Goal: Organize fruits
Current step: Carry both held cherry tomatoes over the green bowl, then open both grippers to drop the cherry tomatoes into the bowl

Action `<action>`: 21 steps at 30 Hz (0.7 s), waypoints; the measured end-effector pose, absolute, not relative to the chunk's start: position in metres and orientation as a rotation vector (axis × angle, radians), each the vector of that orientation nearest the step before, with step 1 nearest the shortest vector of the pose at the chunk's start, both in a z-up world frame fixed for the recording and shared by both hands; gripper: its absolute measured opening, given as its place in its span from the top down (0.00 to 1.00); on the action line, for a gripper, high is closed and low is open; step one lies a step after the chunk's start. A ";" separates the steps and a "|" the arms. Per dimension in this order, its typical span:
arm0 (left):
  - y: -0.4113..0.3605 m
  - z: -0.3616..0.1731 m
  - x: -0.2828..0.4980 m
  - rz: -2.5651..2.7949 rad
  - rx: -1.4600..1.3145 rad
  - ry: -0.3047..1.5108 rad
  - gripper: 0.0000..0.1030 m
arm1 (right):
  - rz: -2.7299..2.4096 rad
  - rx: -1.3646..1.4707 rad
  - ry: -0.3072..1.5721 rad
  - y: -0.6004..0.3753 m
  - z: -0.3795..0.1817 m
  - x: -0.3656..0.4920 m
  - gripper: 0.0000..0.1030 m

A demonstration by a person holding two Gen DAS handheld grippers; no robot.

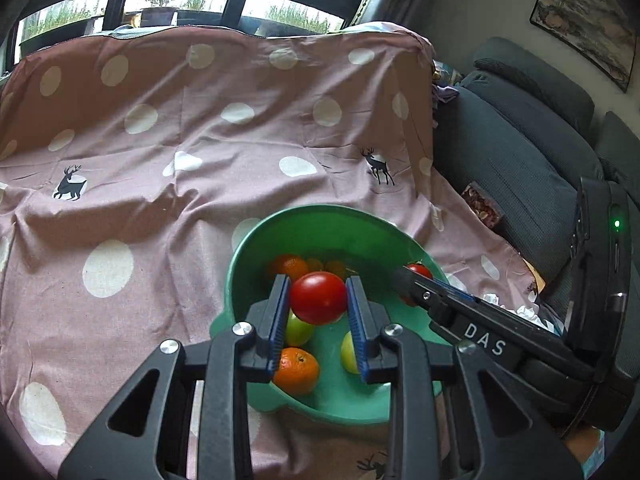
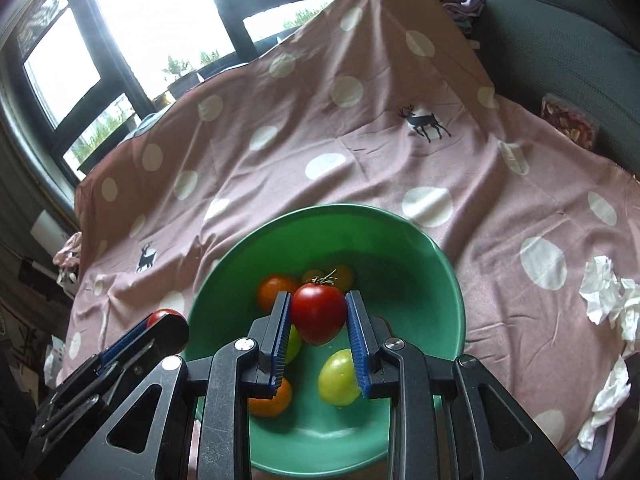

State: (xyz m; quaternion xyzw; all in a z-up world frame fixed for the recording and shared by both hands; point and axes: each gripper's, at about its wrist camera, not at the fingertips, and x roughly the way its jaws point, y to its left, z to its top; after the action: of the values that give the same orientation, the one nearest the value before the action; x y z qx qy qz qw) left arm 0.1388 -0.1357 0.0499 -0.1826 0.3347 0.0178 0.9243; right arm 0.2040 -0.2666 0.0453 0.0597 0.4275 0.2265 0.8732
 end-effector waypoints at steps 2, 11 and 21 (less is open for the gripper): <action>-0.141 0.044 0.144 0.019 -0.363 0.712 0.73 | 0.463 0.127 0.904 -0.270 0.042 0.207 0.71; -0.154 0.027 0.156 -0.013 -0.355 0.779 0.73 | 0.450 0.143 0.938 -0.278 0.034 0.216 0.71; -0.158 0.020 0.158 0.004 -0.299 0.805 0.73 | 0.409 0.125 0.950 -0.279 0.031 0.218 0.71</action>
State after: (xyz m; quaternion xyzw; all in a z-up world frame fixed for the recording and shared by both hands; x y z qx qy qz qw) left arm 0.1580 -0.1580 0.0199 -0.1448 0.3901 0.0019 0.9093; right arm 0.2180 -0.2790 0.0312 0.0596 0.4537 0.1955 0.8674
